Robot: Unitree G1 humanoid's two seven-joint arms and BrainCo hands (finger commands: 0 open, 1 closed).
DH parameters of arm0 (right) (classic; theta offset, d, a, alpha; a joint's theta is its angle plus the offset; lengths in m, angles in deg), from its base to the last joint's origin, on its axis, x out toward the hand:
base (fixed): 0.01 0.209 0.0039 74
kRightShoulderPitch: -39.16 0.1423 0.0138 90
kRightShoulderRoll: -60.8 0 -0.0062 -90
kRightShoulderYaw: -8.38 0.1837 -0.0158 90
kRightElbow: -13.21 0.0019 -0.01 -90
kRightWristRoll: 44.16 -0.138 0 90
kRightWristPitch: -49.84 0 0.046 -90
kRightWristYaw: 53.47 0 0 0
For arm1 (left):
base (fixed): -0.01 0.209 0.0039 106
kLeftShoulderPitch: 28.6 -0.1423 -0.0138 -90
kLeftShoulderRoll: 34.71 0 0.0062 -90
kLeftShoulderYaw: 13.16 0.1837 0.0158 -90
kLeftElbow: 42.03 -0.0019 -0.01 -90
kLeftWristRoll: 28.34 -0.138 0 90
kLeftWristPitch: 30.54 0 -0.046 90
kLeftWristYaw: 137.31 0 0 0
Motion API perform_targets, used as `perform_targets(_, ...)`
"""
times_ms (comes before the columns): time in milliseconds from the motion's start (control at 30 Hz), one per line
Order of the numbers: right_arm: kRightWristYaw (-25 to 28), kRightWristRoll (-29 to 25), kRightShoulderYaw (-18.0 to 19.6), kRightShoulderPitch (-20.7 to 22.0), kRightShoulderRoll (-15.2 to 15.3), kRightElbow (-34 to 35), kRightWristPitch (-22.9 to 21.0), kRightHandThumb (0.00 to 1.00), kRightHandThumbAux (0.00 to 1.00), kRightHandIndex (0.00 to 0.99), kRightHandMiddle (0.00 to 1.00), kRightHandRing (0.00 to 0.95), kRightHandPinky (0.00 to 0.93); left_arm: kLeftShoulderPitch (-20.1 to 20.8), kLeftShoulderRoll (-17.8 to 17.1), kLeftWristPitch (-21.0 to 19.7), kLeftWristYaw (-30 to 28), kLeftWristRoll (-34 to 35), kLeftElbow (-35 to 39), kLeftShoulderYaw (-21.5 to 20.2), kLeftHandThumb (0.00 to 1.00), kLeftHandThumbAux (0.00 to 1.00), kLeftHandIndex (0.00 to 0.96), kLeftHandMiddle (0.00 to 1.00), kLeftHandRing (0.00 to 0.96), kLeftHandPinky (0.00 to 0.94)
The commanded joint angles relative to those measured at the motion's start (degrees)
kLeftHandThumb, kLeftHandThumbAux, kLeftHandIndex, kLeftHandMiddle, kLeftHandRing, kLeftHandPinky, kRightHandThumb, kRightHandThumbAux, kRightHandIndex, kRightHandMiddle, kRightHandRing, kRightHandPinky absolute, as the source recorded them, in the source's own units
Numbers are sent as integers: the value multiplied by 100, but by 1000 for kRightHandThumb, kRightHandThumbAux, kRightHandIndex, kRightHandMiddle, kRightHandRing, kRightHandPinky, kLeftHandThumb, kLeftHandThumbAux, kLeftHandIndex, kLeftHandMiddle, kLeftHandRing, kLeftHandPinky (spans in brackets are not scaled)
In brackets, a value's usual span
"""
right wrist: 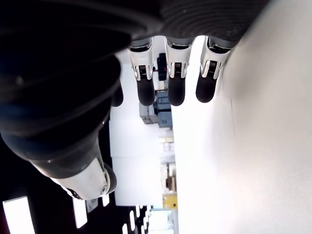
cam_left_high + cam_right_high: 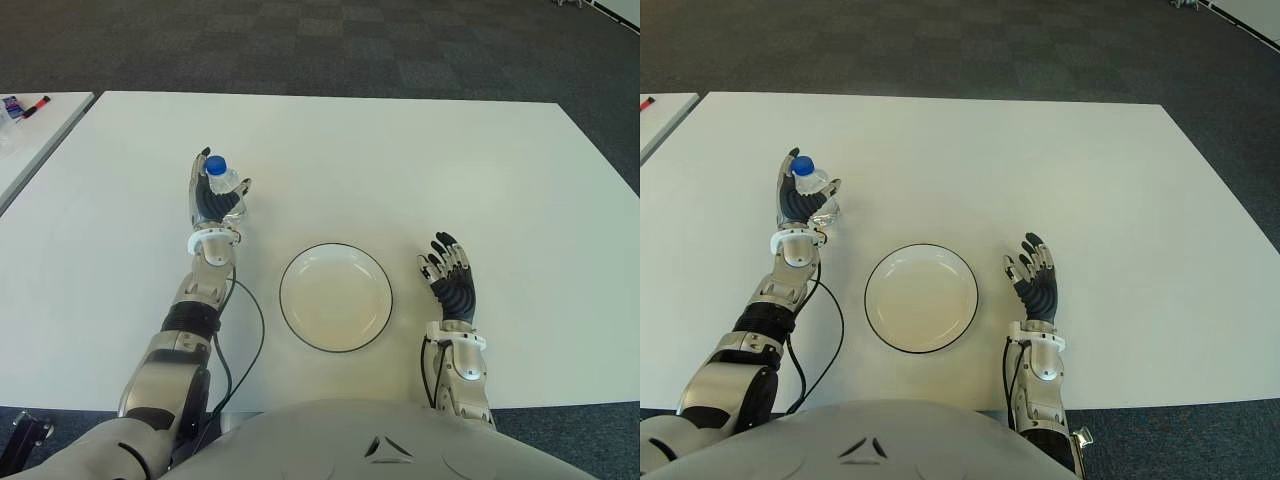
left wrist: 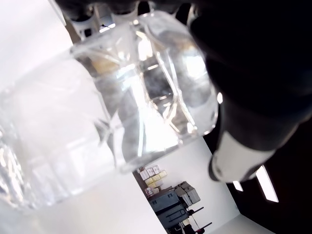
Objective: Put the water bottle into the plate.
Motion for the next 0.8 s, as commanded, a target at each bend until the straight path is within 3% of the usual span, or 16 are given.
perform_targets(33, 1, -55, 49, -92, -21, -231, -168, 447, 797, 145, 145, 123, 150, 51, 63, -55, -13, -20, -43, 41, 186, 762, 37, 55, 77, 130)
perform_targets(800, 2, -66, 70, -51, -47, -327, 9, 449, 810, 155, 149, 127, 152, 39, 65, 35, -70, 62, -71, 29, 202, 760, 32, 50, 75, 127)
